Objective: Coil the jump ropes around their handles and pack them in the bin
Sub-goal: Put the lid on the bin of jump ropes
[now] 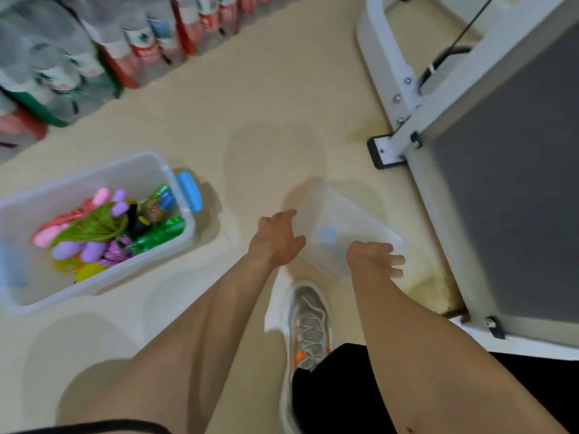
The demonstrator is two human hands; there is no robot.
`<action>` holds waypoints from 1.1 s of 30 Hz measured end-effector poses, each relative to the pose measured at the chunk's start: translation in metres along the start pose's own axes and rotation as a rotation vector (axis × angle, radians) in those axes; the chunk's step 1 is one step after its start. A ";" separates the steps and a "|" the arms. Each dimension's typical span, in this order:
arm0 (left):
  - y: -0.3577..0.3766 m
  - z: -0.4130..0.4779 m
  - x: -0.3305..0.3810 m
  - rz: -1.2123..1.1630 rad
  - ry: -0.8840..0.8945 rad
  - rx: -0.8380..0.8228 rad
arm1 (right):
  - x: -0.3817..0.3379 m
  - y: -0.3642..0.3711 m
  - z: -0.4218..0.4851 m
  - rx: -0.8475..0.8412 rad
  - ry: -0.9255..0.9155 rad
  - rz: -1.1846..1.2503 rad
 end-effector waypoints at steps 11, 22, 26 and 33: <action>0.012 0.032 -0.018 -0.029 -0.155 0.056 | 0.009 0.013 0.028 -0.049 0.159 0.098; -0.124 -0.075 -0.028 -0.290 0.148 0.516 | -0.059 -0.002 -0.046 -0.467 -0.127 0.559; -0.176 -0.142 -0.065 -0.502 0.157 0.645 | -0.090 -0.027 -0.118 -0.621 -0.127 0.892; -0.217 -0.247 -0.158 -0.617 0.058 0.835 | -0.118 -0.022 -0.203 -0.876 -0.390 0.785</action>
Point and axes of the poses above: each hand's wrist, its own z-axis towards the middle knuckle, its own y-axis out of the palm, x = y × z, the point moved 3 cm from there along z, towards the middle knuckle, and after that the axes turned 4 degrees about -x, right-handed, at the moved point
